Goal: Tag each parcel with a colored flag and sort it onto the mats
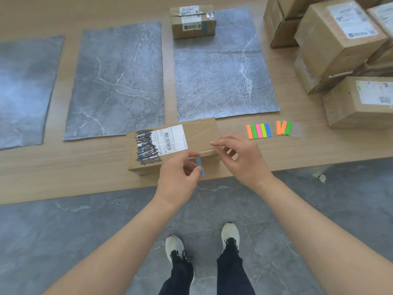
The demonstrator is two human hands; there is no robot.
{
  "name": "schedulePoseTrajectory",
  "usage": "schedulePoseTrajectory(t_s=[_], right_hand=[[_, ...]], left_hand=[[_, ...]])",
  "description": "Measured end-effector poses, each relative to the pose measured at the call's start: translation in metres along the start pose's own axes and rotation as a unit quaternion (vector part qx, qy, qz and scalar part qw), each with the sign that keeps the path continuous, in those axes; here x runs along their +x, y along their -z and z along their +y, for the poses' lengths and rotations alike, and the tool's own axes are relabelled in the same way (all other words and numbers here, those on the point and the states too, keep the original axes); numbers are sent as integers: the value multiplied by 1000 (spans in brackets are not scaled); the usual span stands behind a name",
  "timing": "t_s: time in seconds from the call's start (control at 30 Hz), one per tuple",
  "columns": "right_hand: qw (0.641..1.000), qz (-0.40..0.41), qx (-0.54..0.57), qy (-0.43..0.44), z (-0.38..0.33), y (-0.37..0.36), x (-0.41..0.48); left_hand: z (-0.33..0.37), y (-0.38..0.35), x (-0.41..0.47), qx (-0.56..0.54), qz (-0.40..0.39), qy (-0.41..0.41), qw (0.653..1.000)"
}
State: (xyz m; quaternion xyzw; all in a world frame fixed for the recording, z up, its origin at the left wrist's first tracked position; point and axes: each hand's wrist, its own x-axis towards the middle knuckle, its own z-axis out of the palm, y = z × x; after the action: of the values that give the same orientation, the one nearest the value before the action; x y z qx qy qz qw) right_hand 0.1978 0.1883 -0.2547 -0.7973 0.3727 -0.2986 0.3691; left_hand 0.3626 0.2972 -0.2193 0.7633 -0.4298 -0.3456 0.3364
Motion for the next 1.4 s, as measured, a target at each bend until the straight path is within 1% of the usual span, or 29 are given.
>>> schedulePoseTrajectory(t_s=[0.1,0.37,0.6,0.87,1.2,1.3,1.4], right_hand=[[998,-25,-39,40,7,-8,0],[992,-57,-96,58,7,-14,2],[977,-71,-174,101,4,-17,12],[972,-40,-196,120,8,-33,14],[971,-19,-206,121,8,-41,17],[969,-4,-217,119,10,-46,17],[965,16,-236,117,11,-50,17]], left_hand=[[-8,-3,-2,-2,16,-6,1000],[-24,-16,-2,-1,39,-23,999],[-30,-26,-5,10,70,-31,997],[-31,-31,3,9,112,-34,993],[-43,-26,-4,17,122,-13,992],[-56,-17,-19,6,165,5,986],[-71,-2,-31,-39,244,30,969]])
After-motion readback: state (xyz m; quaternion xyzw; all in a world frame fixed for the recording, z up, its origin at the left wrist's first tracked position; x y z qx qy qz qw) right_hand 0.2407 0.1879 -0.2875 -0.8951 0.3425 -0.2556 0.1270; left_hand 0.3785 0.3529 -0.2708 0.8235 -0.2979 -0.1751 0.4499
